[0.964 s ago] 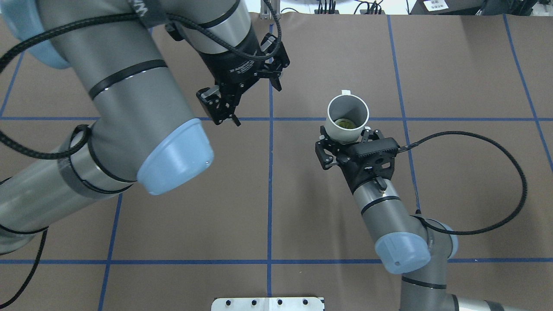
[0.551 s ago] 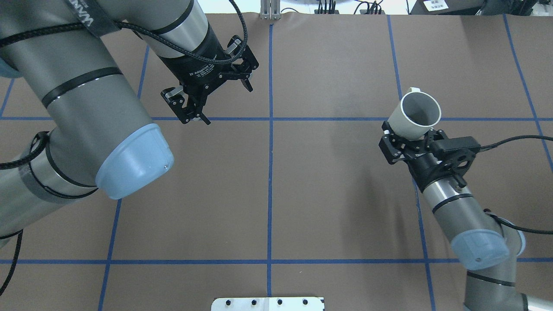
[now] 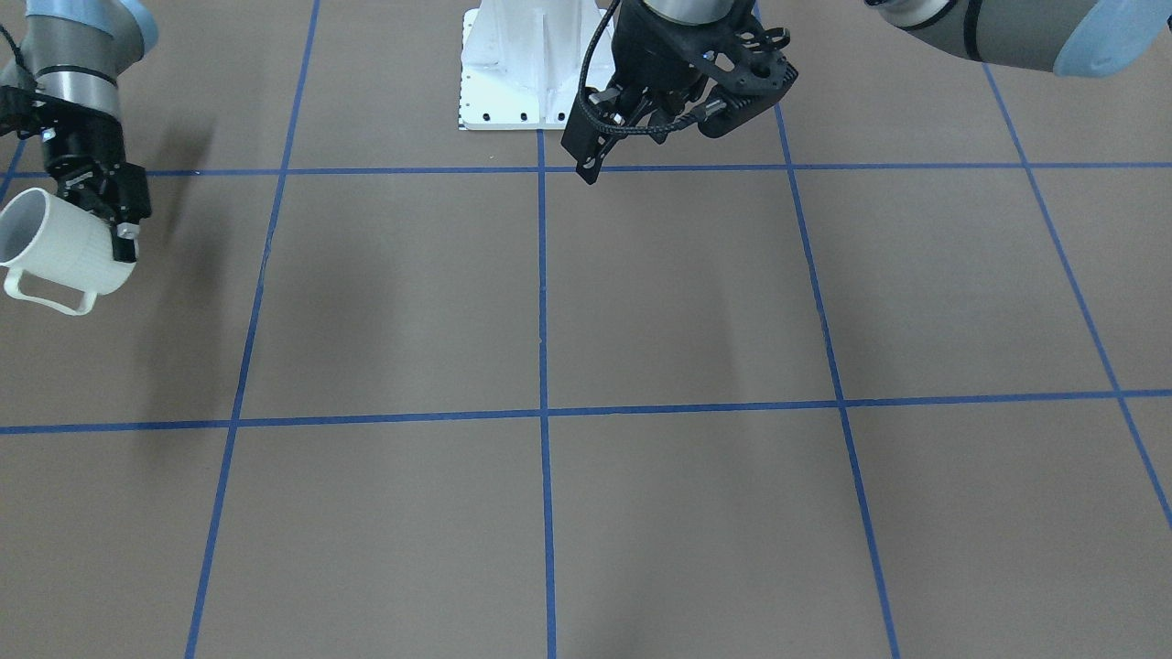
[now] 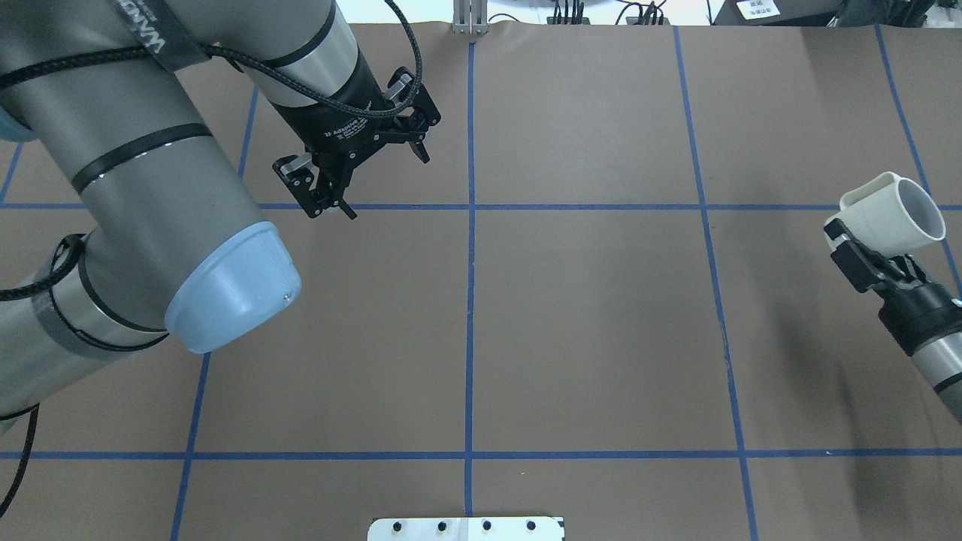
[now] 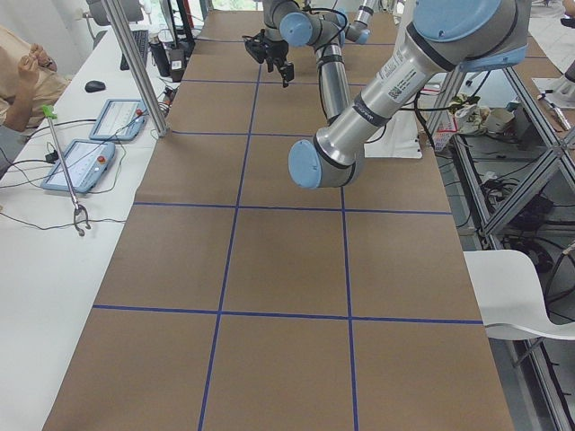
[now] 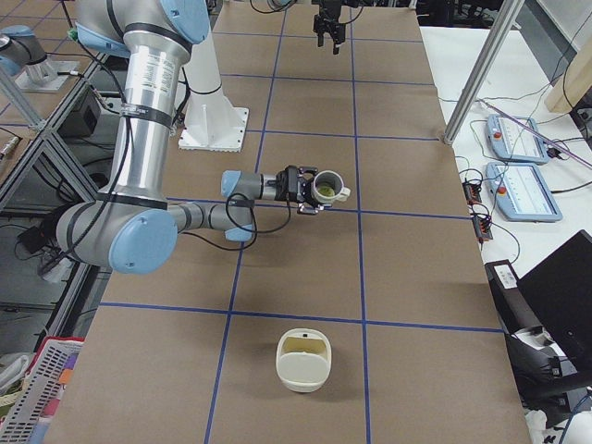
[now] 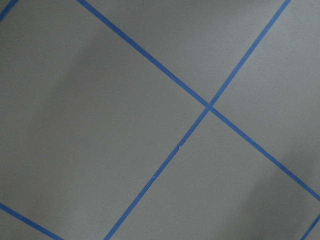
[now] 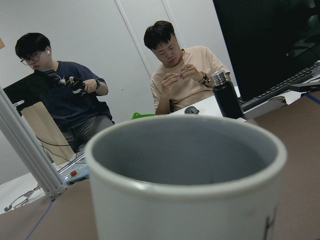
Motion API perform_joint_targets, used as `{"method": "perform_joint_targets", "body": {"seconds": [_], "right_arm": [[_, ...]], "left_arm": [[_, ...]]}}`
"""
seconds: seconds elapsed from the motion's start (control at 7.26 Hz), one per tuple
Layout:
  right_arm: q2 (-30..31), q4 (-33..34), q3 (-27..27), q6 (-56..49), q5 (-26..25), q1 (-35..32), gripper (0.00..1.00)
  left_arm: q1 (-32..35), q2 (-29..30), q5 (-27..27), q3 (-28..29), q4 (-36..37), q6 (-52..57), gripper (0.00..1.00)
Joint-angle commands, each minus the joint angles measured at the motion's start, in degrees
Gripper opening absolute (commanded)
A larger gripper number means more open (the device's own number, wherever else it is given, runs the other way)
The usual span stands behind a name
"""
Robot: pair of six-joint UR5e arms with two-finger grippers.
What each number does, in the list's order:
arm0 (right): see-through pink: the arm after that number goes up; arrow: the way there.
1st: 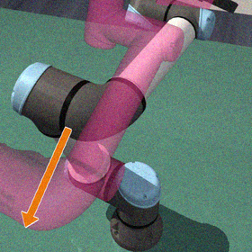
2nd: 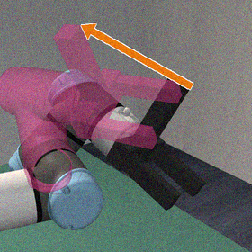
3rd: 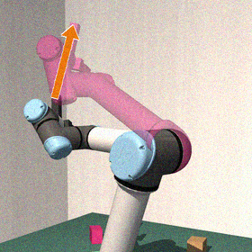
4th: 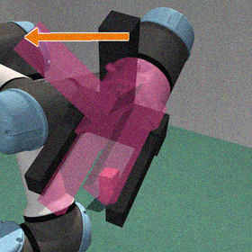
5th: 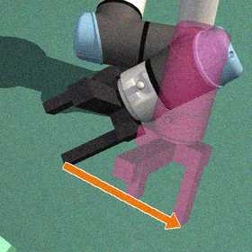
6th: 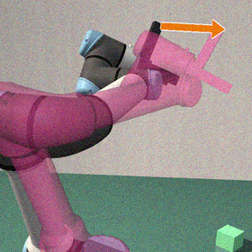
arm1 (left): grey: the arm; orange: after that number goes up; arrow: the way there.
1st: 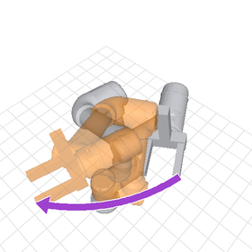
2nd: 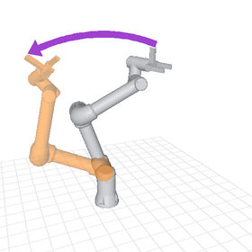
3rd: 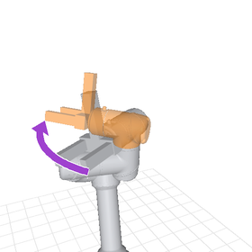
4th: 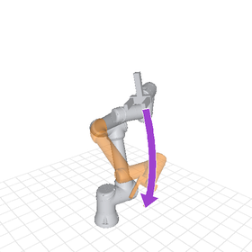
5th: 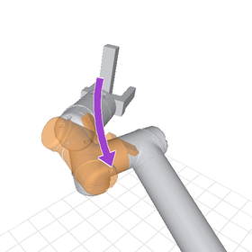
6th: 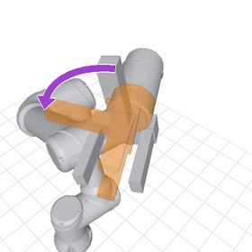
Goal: Left arm hands cup to right arm to dump lemon
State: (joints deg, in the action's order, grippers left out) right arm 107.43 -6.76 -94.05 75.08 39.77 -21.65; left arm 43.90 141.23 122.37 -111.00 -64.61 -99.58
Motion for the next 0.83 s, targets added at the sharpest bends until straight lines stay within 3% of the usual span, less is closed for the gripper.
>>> {"method": "perform_joint_targets", "body": {"seconds": [0.0,0.28,0.69], "right_arm": [[4.17,-16.1,8.93,1.64,1.36,-0.68,0.02],[4.11,-33.86,24.36,4.09,1.98,-0.59,0.04],[5.33,-37.6,29.52,14.39,2.07,-0.94,0.05]], "left_arm": [[-0.31,0.1,-1.86,-0.53,0.36,0.0,1.0],[-2.22,-0.08,-2.39,-0.62,0.36,0.09,1.0],[-2.59,0.01,-4.15,0.96,0.36,3.17,1.0]]}}
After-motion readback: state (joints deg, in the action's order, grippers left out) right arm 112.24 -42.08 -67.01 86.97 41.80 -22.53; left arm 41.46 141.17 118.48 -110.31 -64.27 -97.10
